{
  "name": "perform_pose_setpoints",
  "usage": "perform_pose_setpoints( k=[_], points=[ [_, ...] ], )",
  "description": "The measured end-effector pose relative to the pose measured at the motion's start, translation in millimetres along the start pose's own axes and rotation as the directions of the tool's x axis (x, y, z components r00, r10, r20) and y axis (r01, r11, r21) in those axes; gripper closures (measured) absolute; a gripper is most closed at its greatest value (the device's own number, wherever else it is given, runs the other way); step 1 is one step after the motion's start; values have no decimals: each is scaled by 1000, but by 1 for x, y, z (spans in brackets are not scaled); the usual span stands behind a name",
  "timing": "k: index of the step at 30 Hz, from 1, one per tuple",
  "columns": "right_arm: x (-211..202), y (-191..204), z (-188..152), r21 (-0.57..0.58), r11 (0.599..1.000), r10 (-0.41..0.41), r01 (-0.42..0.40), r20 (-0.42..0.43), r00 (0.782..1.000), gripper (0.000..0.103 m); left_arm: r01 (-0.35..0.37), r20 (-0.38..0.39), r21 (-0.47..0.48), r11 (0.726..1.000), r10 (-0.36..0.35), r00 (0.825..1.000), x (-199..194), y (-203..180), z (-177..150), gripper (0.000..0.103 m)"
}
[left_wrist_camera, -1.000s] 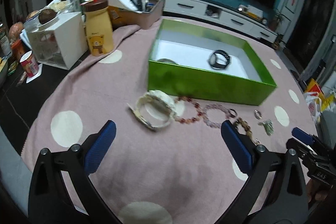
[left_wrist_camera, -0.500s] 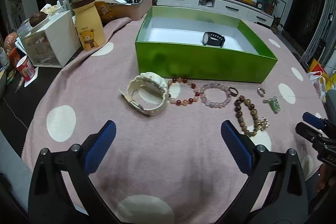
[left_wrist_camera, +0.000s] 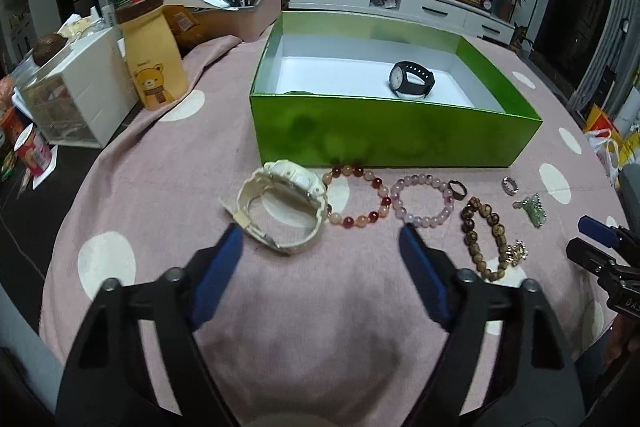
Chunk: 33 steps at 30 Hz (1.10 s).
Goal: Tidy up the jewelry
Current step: 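Move both tools back over the remaining jewelry, then grasp the white watch with the left tool while the right tool grasps the jade pendant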
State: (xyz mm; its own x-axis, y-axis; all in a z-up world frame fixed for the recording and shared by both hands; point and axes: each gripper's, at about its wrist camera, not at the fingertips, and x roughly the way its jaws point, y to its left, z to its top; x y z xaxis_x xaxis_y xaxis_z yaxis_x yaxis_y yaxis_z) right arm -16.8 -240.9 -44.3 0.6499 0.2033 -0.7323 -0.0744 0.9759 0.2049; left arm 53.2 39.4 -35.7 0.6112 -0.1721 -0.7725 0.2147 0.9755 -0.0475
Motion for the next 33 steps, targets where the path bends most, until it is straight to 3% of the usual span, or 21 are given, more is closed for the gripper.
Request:
perform_pose_setpoints(
  k=[3, 7, 12, 14, 18, 24, 28, 33],
  points=[
    [4, 0, 2, 1, 1000, -1, 1, -3, 1000, 33, 12, -21, 11, 1000, -12, 1000, 8, 1, 5, 45],
    [8, -1, 5, 0, 1000, 0, 0, -5, 1000, 33, 19, -61, 46, 999, -17, 998, 20, 0, 8, 56],
    [15, -2, 7, -1, 1000, 3, -3, -12, 1000, 33, 46, -109, 73, 996, -37, 993, 31, -1, 6, 68],
    [19, -2, 8, -4, 1000, 4, -4, -18, 1000, 33, 42, -116, 95, 995, -31, 993, 32, -3, 7, 70],
    [27, -3, 10, -5, 1000, 2, -2, -30, 1000, 33, 16, -154, 123, 992, 3, 988, 37, -5, 10, 83],
    [36, -7, 15, -5, 1000, -18, 18, -37, 999, 33, -3, -218, 166, 986, 39, 975, 45, -8, 16, 89],
    [45, -8, 17, -21, 999, -33, 32, -54, 998, 43, 4, -240, 174, 985, 38, 970, 47, -9, 17, 95],
    [52, -7, 19, -47, 998, -55, 53, -56, 997, 58, 18, -220, 138, 990, 13, 975, 44, -6, 16, 98]
  ],
)
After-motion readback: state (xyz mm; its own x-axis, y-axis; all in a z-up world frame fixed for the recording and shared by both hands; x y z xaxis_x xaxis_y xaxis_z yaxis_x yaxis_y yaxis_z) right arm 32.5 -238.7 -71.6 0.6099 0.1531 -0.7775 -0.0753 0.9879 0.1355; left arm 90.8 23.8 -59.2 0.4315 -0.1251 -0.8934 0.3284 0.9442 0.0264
